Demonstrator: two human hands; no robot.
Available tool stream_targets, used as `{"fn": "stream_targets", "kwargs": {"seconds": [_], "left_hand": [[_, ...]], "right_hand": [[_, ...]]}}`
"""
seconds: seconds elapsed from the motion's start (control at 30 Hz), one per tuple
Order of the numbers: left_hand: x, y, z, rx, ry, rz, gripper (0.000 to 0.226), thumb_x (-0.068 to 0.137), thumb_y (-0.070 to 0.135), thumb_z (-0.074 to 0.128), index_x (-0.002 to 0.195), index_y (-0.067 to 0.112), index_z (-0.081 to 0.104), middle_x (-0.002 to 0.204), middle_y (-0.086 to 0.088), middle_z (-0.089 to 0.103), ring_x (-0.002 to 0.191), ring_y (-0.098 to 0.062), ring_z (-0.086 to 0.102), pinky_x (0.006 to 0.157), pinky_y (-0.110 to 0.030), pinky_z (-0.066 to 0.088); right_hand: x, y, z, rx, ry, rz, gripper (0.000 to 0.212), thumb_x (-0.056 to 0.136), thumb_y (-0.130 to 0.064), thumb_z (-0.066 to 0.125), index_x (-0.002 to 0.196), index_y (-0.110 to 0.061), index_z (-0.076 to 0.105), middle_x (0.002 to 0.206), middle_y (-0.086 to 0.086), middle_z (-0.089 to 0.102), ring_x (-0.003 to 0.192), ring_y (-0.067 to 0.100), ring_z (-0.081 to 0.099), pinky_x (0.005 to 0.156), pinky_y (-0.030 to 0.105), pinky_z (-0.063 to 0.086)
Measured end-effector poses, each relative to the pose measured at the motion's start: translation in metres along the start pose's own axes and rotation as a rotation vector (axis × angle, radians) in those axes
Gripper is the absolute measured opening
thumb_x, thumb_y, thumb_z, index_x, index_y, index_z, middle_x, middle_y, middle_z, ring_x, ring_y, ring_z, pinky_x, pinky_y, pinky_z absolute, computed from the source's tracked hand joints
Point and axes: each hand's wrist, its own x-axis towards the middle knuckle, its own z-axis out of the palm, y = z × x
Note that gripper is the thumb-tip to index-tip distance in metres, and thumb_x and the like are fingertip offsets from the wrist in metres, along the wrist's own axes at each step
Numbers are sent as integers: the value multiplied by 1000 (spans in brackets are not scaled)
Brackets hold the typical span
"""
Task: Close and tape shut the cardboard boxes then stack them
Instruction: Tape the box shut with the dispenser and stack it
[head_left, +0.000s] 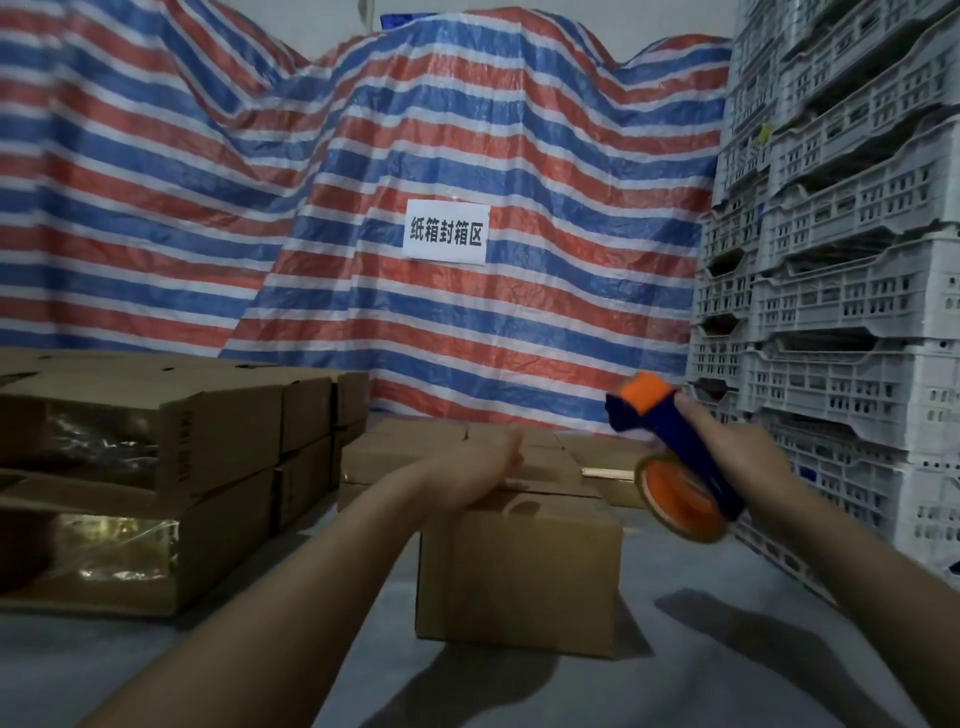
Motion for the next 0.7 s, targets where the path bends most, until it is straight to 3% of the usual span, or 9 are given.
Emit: {"fn": "stream_targets", "kwargs": {"seconds": [0.1, 0.17, 0.27, 0.37, 0.43, 0.5, 0.57, 0.63, 0.7], "left_hand": [[6, -6, -9, -296, 8, -91, 55, 99, 59, 32, 116, 18, 64, 116, -1, 70, 107, -15, 65, 94, -31, 48], [8, -8, -12, -429, 34, -131, 60, 99, 60, 30, 114, 13, 65, 114, -4, 70, 105, -15, 65, 86, -29, 49], [10, -7, -12, -550, 63, -156, 69, 99, 62, 25, 111, 7, 64, 114, -11, 69, 109, -21, 63, 102, -37, 45], [8, -5, -15, -679, 86, -189, 77, 100, 63, 20, 113, -1, 61, 110, -17, 69, 103, -24, 65, 93, -32, 49], [7, -6, -19, -763, 86, -216, 81, 100, 63, 16, 115, -4, 60, 101, -16, 70, 95, -22, 67, 77, -26, 48], [7, -7, -20, -814, 86, -238, 80, 100, 62, 17, 112, -4, 61, 95, -15, 72, 91, -21, 69, 75, -25, 46], [9, -7, -20, -856, 95, -250, 73, 101, 59, 25, 107, -2, 65, 94, -15, 75, 94, -23, 69, 90, -31, 46], [11, -5, -20, -908, 115, -270, 64, 100, 54, 35, 104, 0, 68, 95, -16, 75, 99, -26, 67, 113, -39, 29], [10, -2, -22, -958, 134, -300, 55, 99, 49, 44, 105, 0, 69, 93, -15, 75, 97, -26, 67, 118, -39, 22]], "right_hand": [[13, -51, 11, 298, -228, 10, 64, 83, -70, 64, 99, -9, 75, 86, 12, 76, 80, 29, 72, 79, 42, 59], [16, -75, 25, 358, -358, -38, 57, 87, -67, 61, 95, -12, 74, 73, 6, 74, 64, 18, 70, 60, 30, 56], [11, -92, 49, 316, -517, -78, 50, 94, -60, 56, 84, -13, 70, 57, 1, 68, 44, 10, 63, 42, 18, 47], [9, -88, 67, 143, -663, -99, 51, 96, -59, 54, 100, -11, 70, 73, 5, 74, 56, 13, 68, 54, 24, 53], [10, -86, 72, 76, -692, -138, 51, 98, -59, 49, 104, -12, 70, 77, 4, 75, 60, 12, 68, 59, 25, 52], [10, -87, 71, 50, -691, -162, 53, 98, -60, 48, 103, -12, 70, 79, 4, 75, 61, 12, 68, 62, 26, 52], [9, -88, 70, 31, -692, -175, 55, 97, -62, 48, 102, -13, 70, 79, 5, 75, 62, 13, 68, 67, 27, 51], [7, -90, 70, 4, -692, -188, 54, 97, -63, 46, 99, -14, 70, 76, 2, 75, 60, 11, 68, 65, 26, 50], [5, -91, 70, -14, -687, -201, 53, 98, -62, 45, 100, -15, 69, 75, 1, 74, 60, 10, 68, 65, 25, 50]]}}
